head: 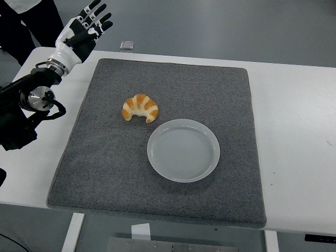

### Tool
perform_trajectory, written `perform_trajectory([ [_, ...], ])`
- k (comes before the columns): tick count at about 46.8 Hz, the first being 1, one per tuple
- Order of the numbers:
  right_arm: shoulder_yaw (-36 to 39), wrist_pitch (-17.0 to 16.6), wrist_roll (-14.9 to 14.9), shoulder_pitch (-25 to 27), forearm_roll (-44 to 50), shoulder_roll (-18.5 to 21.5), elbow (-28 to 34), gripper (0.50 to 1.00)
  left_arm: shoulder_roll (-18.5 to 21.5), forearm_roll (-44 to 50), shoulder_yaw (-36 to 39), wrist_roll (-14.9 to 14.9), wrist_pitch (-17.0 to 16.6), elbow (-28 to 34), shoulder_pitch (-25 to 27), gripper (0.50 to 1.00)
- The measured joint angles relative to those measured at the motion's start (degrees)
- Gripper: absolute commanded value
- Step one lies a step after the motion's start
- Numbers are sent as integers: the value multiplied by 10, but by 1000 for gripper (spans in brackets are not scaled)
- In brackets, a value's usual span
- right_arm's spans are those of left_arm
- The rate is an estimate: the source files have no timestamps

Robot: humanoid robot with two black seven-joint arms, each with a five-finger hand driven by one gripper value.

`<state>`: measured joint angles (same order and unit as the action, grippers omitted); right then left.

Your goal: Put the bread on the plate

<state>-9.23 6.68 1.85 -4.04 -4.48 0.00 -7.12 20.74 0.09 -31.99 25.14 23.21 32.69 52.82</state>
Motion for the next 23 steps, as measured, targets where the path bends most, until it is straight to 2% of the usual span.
perform_trajectory([
  [23, 0, 0, 0, 0, 0, 0, 0, 952, -1, -2, 1, -1, -2, -1, -1, 990],
])
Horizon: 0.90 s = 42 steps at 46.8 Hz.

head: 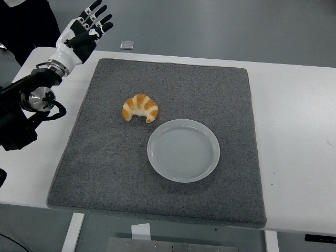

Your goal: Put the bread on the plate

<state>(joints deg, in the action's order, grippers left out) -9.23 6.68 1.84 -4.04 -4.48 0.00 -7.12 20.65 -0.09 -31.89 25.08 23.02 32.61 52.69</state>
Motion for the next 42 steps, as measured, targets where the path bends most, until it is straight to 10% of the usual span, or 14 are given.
perform_trajectory([
  [42, 0, 0, 0, 0, 0, 0, 0, 952, 2, 0, 1, 0, 0, 1, 0, 988],
])
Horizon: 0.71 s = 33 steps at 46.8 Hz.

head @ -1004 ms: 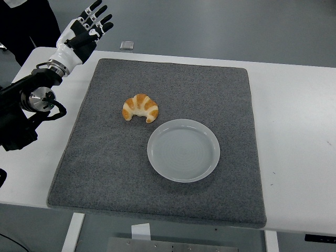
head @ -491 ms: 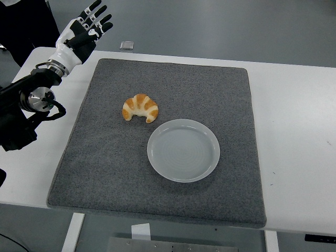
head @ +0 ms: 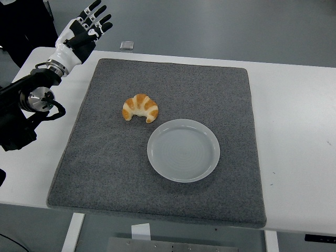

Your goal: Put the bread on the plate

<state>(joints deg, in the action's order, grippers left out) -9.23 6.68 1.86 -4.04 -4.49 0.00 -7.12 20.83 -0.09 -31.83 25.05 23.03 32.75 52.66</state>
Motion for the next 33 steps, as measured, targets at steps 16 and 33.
perform_trajectory([
  [16, 0, 0, 0, 0, 0, 0, 0, 952, 1, -1, 1, -3, -2, 12, 7, 986],
  [33, 0, 0, 0, 0, 0, 0, 0, 952, 95, -1, 37, -68, -118, 208, 54, 975],
])
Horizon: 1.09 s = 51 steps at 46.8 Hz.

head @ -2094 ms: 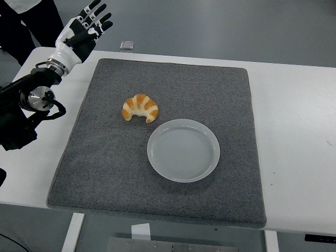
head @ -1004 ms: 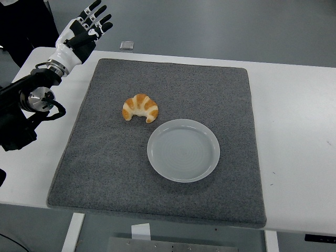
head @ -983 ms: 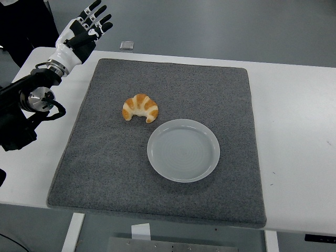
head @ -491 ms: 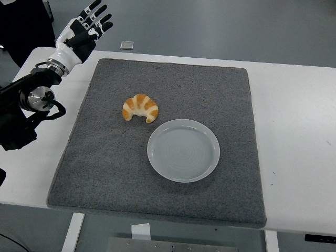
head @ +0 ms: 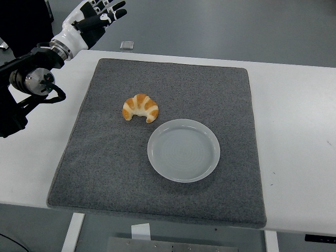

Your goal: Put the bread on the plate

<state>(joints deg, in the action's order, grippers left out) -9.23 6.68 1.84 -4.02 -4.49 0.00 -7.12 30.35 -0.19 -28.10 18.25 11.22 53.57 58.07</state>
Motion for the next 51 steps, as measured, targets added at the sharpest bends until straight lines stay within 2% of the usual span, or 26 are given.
perform_trajectory([
  [8, 0, 0, 0, 1, 0, 0, 0, 952, 66, 0, 85, -3, -33, 78, 70, 975],
  [13, 0, 0, 0, 1, 0, 0, 0, 952, 106, -2, 146, -3, -40, 118, 117, 975],
  [17, 0, 0, 0, 1, 0, 0, 0, 952, 123, -22, 209, -2, -40, 128, 154, 975],
  [22, 0, 0, 0, 1, 0, 0, 0, 952, 130, -108, 272, -2, -43, 130, 180, 975],
  [31, 0, 0, 0, 1, 0, 0, 0, 952, 153, -301, 293, -1, -49, 157, 177, 975],
  [39, 0, 0, 0, 1, 0, 0, 0, 952, 160, -410, 293, 0, -51, 161, 168, 977],
  [42, 0, 0, 0, 1, 0, 0, 0, 952, 158, -461, 293, 1, -65, 158, 157, 977],
  [47, 0, 0, 0, 1, 0, 0, 0, 952, 147, -540, 290, 7, -124, 157, 128, 981],
  [51, 0, -1, 0, 1, 0, 0, 0, 952, 126, -563, 290, 8, -151, 158, 108, 979],
])
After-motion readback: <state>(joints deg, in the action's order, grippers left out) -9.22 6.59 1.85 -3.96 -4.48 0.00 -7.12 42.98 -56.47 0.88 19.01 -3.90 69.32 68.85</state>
